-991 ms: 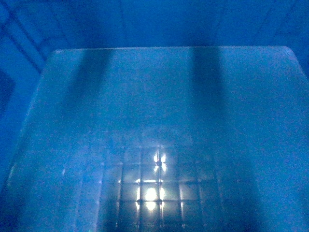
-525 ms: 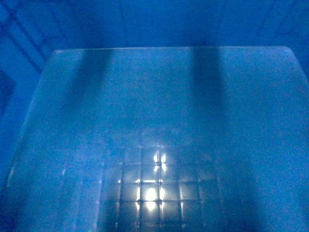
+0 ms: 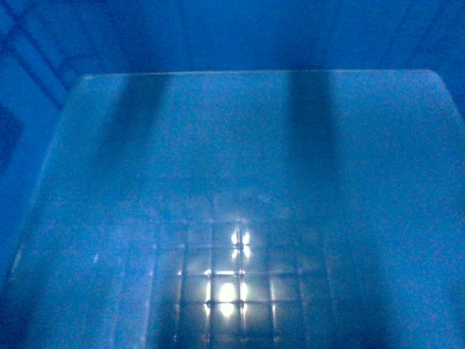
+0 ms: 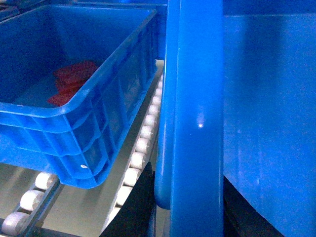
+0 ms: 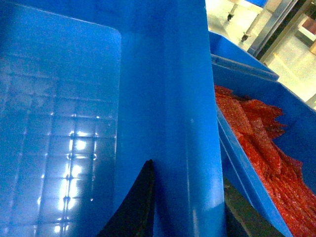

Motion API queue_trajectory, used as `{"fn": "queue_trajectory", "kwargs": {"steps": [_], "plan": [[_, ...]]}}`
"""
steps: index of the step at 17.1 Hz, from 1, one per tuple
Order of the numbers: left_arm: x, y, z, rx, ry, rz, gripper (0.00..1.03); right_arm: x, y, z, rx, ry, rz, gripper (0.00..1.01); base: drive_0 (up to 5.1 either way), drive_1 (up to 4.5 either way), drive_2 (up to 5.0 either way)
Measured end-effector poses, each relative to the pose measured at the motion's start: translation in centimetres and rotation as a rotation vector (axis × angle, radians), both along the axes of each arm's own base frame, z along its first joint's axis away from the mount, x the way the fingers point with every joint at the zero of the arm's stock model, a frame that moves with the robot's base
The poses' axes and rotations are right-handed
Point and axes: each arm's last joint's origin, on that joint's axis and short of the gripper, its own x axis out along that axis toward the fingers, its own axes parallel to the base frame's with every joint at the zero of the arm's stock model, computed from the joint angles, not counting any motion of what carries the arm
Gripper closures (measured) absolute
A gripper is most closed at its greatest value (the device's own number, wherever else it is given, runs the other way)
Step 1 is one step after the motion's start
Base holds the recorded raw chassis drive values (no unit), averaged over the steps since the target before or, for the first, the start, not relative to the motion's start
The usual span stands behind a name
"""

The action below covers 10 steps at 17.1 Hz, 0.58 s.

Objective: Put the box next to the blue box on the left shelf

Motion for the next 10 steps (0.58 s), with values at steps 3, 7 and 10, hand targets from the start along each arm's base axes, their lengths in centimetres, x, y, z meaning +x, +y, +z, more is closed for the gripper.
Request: {"fn": "queue_trajectory", "kwargs": {"steps": [3,7,10], "plan": [[0.0,0.0,0.0,0.0,0.0,0.0,0.84,0.0,0.0,0.0,0.0,0.0,0.0,0.79,0.0,0.0,0.0],[0.0,0.0,0.0,0.0,-0.004,0.003,0.84,0.0,0.0,0.0,0.003,-0.003,0.0,0.79,0.0,0.0,0.0],[0.5,-0.9,0.4,0.005,-0.143,0.108,0.84,1.6,-0.5,0.1,0.136,-0.078,-0.005,0.79,0.0,0.0,0.0]]}}
